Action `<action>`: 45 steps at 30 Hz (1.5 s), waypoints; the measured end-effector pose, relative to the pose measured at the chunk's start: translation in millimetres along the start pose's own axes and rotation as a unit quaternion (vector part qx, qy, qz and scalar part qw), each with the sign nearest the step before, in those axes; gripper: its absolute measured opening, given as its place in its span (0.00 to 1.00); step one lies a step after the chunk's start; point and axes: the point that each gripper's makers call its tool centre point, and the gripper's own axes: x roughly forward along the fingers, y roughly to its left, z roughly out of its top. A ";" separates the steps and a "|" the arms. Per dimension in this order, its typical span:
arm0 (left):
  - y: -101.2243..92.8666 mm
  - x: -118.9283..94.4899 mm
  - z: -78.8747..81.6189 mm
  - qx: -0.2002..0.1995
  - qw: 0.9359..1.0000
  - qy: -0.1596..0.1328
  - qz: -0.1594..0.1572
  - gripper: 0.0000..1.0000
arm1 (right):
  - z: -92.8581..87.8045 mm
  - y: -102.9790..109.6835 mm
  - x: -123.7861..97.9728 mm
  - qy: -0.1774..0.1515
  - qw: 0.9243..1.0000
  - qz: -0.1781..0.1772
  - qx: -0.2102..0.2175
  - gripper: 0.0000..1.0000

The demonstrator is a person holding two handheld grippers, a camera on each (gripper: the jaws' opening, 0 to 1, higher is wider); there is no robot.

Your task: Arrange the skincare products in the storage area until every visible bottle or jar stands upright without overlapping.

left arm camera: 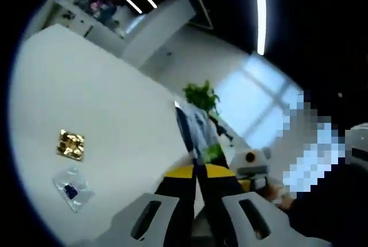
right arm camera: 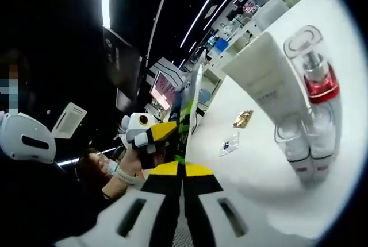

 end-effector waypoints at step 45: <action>55.1 30.0 13.6 0.028 0.996 0.068 0.055 0.00 | -24.5 -28.1 -0.7 0.088 0.989 -0.096 -0.075 0.01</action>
